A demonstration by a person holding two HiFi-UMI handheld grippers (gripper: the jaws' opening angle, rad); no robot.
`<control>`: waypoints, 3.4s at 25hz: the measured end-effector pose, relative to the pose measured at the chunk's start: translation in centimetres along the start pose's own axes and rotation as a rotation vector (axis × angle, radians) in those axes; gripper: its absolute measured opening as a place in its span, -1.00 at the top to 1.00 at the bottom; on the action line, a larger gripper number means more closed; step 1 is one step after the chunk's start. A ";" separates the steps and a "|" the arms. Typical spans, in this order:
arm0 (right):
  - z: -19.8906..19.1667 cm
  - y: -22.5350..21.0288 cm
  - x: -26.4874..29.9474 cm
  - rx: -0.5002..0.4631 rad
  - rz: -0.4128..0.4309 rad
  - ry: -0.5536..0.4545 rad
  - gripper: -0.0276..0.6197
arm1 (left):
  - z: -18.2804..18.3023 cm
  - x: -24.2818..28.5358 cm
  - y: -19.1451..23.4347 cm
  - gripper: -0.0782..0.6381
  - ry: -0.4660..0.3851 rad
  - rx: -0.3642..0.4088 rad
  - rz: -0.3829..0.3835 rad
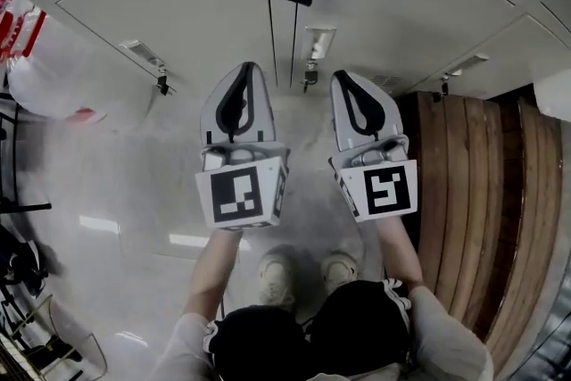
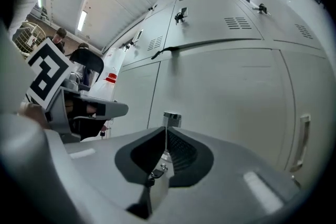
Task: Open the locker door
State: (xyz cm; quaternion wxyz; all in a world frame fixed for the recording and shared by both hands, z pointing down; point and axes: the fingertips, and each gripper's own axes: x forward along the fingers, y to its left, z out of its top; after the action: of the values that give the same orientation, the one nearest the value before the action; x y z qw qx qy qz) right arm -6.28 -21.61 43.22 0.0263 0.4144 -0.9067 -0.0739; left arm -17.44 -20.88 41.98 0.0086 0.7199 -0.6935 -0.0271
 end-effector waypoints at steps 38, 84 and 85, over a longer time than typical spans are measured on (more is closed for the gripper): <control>-2.8 1.0 5.9 0.075 0.061 0.075 0.51 | -1.8 -1.5 0.1 0.73 0.019 -0.066 -0.030; -3.1 4.4 -1.3 0.103 0.319 0.042 0.54 | -2.5 -2.3 -8.2 0.36 0.138 -0.139 -0.483; -3.1 4.4 -1.8 0.102 0.321 0.041 0.54 | -2.5 -2.3 -8.4 0.36 0.140 -0.135 -0.483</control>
State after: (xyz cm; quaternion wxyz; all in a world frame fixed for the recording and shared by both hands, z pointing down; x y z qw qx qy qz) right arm -8.06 -17.73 47.02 0.0353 0.2666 -0.9630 -0.0139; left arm -9.05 -18.29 44.16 0.0978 0.8624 -0.4960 -0.0244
